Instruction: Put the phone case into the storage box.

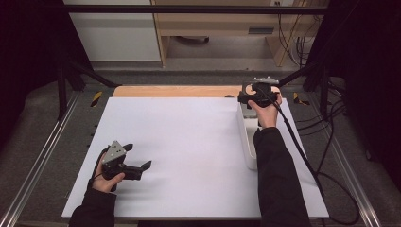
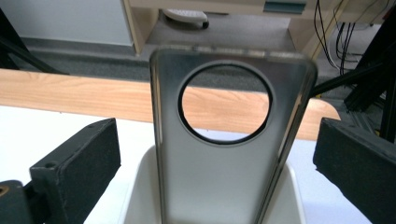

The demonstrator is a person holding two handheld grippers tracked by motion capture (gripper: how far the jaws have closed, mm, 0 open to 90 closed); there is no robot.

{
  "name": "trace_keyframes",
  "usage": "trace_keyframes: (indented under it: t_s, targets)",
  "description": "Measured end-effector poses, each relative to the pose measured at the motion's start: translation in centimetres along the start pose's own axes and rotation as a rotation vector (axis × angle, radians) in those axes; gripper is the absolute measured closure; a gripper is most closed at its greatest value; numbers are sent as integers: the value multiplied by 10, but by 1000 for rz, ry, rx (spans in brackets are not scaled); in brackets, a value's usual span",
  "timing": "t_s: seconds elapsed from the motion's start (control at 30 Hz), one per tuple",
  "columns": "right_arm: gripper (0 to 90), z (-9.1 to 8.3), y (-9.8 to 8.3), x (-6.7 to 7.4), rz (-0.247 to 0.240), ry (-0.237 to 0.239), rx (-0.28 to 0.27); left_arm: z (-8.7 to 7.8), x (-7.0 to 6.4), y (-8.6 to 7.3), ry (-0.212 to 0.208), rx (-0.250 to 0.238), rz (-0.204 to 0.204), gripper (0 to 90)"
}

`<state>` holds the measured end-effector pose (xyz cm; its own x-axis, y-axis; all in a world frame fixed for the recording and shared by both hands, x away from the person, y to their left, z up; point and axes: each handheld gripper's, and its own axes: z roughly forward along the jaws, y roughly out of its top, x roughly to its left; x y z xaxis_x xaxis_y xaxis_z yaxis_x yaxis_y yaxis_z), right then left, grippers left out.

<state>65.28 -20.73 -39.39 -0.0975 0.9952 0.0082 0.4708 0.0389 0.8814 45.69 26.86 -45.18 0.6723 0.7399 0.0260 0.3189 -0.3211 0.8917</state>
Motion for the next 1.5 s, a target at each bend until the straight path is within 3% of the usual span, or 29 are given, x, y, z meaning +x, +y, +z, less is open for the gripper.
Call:
trace_keyframes:
  t_s: [0.33,0.7,0.8,1.0,1.3,1.5]
  targets:
    - [14,-29,10,-2,-9,102,-85,-1,0,0,-1,-5,-2,0]
    - [14,-81,9,6,-59,290,-171,-1,-1,1,-4,-9,-3,0]
    - [14,-96,3,8,-96,375,-185,-1,-1,1,-6,-11,-4,0]
    - [4,-121,-13,12,-141,468,-212,-2,-2,1,-7,-16,-3,0]
    - [3,-150,-44,5,-162,549,-247,-4,-2,2,-8,-28,-3,0]
    - [6,-161,-70,-6,-181,572,-245,-4,-3,2,-11,-33,-2,0]
